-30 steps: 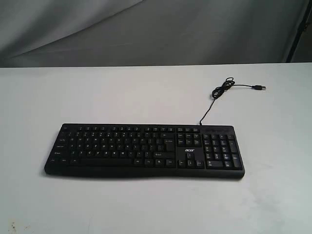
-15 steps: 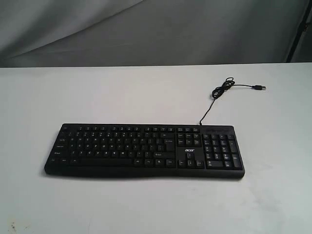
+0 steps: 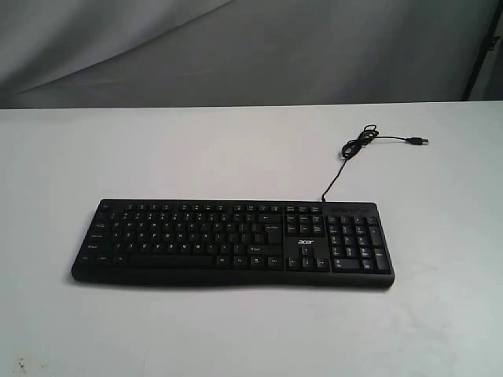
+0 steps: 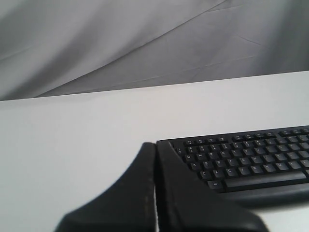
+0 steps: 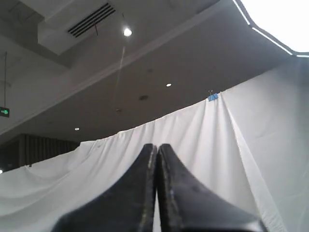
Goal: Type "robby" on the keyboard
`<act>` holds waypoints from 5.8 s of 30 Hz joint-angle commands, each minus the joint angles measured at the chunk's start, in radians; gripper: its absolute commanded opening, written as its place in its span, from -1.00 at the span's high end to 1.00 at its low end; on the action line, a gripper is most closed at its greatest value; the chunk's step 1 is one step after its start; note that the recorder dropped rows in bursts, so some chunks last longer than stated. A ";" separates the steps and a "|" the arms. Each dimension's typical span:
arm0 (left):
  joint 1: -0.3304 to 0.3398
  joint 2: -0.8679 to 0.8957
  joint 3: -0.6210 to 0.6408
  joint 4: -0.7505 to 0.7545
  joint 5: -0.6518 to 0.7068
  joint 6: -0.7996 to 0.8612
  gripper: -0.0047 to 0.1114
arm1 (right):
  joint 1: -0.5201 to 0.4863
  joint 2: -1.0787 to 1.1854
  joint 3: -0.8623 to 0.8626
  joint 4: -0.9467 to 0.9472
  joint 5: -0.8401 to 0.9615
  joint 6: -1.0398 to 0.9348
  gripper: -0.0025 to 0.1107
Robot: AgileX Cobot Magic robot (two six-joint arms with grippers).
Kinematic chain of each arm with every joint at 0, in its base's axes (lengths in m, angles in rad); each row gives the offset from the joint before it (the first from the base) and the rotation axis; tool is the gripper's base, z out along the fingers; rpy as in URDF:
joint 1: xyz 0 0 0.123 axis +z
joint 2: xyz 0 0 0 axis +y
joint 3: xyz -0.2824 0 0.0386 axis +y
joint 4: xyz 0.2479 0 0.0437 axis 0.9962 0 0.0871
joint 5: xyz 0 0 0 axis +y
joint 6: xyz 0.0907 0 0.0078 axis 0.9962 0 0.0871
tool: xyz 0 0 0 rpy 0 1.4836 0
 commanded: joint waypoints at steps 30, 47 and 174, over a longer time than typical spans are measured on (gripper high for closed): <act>-0.006 -0.003 0.004 0.005 -0.006 -0.003 0.92 | 0.249 1.376 -1.392 1.272 1.713 -1.985 0.96; -0.006 -0.003 0.004 0.005 -0.006 -0.003 0.92 | 0.597 1.776 -1.392 0.975 1.512 -1.854 0.96; -0.006 -0.003 0.004 0.005 -0.006 -0.003 0.92 | 0.544 1.972 -1.164 0.990 1.177 -2.054 0.96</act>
